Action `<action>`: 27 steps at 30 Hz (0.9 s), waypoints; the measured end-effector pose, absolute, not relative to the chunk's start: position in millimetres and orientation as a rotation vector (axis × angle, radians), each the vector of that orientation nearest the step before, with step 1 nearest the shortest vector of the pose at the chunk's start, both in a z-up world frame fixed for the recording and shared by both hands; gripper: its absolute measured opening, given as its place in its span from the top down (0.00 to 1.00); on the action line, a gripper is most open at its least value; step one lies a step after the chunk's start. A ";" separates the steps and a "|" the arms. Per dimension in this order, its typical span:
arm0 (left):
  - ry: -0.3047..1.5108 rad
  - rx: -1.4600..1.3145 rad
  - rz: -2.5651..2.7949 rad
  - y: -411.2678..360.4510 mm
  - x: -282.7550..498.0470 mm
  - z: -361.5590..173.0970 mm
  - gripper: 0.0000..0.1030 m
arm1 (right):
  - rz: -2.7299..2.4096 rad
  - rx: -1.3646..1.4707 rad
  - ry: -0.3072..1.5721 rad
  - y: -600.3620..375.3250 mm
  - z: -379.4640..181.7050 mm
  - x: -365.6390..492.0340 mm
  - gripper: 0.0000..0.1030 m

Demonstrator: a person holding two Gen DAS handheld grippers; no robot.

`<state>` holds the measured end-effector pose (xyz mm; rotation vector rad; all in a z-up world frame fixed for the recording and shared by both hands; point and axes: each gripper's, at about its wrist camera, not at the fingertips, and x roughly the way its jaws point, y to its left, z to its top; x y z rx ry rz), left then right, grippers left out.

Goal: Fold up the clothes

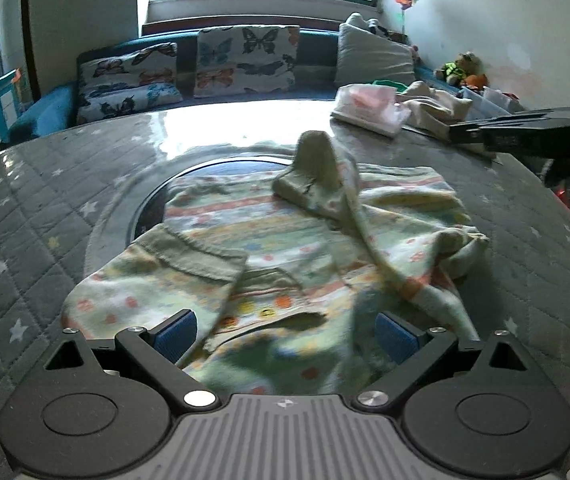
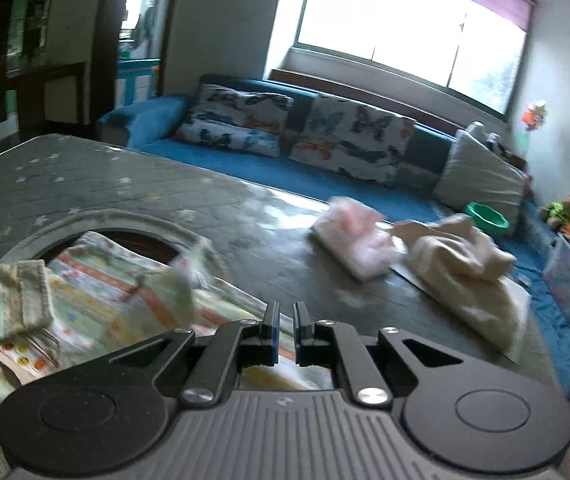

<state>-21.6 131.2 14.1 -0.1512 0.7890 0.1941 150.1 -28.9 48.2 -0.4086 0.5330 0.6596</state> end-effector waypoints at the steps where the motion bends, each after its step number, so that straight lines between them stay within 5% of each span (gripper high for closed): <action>1: 0.788 -0.151 0.192 129.0 -19.6 14.4 0.05 | 0.651 -0.409 0.535 -34.4 49.0 150.6 0.94; 6: 0.791 -0.154 0.181 121.1 -13.7 12.6 0.05 | 0.684 -0.377 0.579 -39.1 47.0 154.0 0.88; 9: 0.812 -0.159 0.176 118.7 -12.5 6.1 0.05 | 0.726 -0.376 0.596 -25.4 42.8 154.1 0.78; 11: 0.825 -0.164 0.167 117.9 -13.4 1.6 0.05 | 0.758 -0.357 0.613 -13.1 40.4 155.8 0.62; 27: 0.868 -0.206 0.112 124.6 -18.9 -17.8 0.05 | 0.843 -0.236 0.830 80.4 -3.1 208.7 0.59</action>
